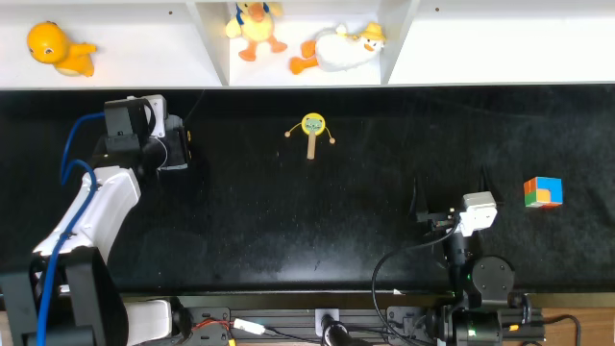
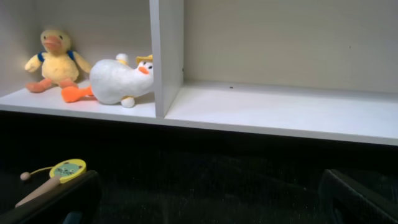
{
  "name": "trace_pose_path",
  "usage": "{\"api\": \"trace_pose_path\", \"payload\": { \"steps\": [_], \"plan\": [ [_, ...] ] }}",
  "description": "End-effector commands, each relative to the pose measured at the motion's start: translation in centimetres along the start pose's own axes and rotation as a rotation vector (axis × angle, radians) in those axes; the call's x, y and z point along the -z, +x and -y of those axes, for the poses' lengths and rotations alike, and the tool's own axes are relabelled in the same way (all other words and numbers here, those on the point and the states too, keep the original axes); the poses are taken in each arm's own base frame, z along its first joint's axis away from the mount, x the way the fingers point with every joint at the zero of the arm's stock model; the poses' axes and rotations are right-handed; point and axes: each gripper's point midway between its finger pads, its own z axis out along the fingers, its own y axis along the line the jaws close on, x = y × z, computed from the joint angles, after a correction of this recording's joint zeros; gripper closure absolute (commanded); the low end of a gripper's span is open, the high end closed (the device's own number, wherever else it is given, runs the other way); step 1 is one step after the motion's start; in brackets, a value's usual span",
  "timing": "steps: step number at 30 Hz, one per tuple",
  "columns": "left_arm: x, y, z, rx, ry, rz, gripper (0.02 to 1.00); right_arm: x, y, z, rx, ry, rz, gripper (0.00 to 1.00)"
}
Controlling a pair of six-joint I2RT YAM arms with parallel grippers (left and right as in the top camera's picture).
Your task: Store Toys
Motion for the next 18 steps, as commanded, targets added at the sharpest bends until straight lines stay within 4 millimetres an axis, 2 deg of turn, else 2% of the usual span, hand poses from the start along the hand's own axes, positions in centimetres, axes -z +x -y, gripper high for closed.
{"api": "trace_pose_path", "payload": {
  "steps": [1, 12, 18],
  "plan": [
    [-0.5, 0.5, 0.2, -0.021, 0.008, -0.013, 0.4, 0.0, 0.3, 0.2, -0.004, 0.013, 0.001, 0.007],
    [-0.4, 0.1, 0.2, -0.021, 0.008, -0.003, 0.52, 0.0, 0.3, 0.2, -0.004, 0.013, 0.001, 0.003],
    [0.1, -1.5, 0.3, -0.023, 0.01, 0.031, 0.588, 0.0, 0.3, 0.2, -0.004, 0.013, 0.001, 0.005]
  ]
}}
